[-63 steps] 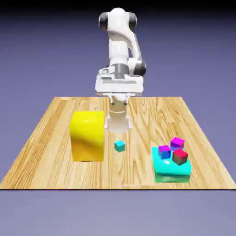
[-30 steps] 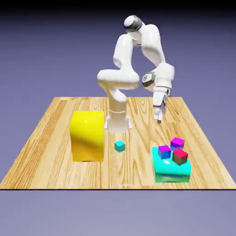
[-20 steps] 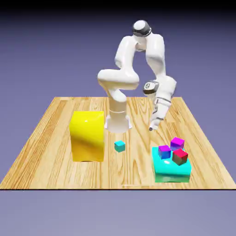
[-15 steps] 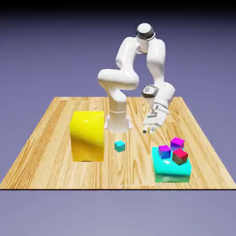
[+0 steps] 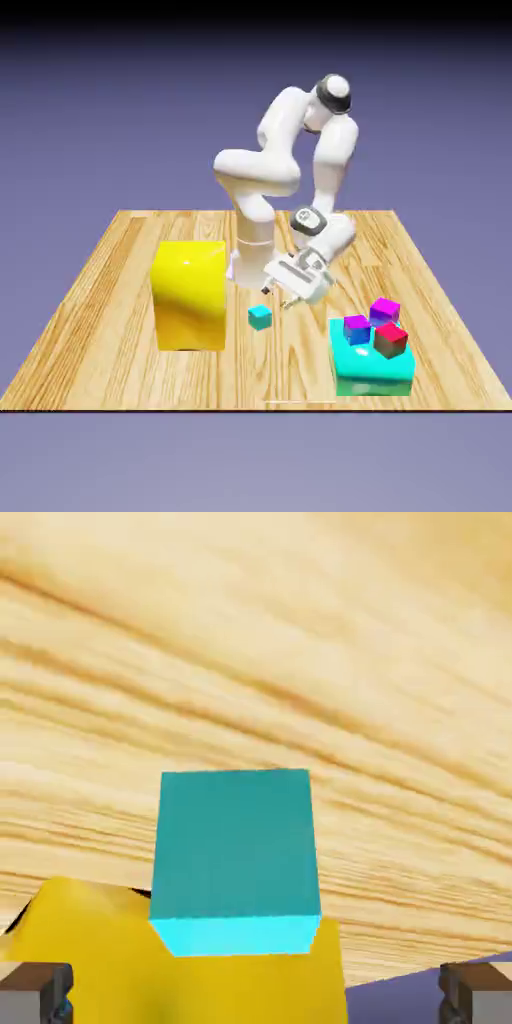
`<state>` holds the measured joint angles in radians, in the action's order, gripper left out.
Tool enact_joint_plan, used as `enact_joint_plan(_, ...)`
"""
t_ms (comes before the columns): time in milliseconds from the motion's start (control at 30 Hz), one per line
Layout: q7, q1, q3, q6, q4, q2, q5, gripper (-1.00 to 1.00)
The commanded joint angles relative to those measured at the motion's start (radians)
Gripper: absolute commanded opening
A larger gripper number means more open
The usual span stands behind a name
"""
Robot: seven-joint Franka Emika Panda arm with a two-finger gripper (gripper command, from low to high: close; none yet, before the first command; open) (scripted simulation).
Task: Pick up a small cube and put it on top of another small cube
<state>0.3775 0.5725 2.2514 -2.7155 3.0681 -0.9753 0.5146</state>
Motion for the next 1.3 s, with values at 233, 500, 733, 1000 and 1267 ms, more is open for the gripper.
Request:
enact_joint_plan(233, -0.217, 0.290, 0.084, -0.220, -0.023, -0.045, -0.296, 0.00)
enact_joint_plan(500, -0.262, 0.351, 0.102, -0.266, -0.028, -0.054, -0.358, -1.00)
enact_joint_plan(733, -0.073, 0.097, 0.028, -0.074, -0.008, -0.015, -0.099, -1.00)
enact_joint_plan(1000, 0.045, -0.028, -0.096, 0.083, -0.100, 0.095, -0.104, -1.00)
enact_joint_plan(1267, 0.017, 0.068, -0.237, 0.121, -0.293, 0.201, -0.452, -1.00)
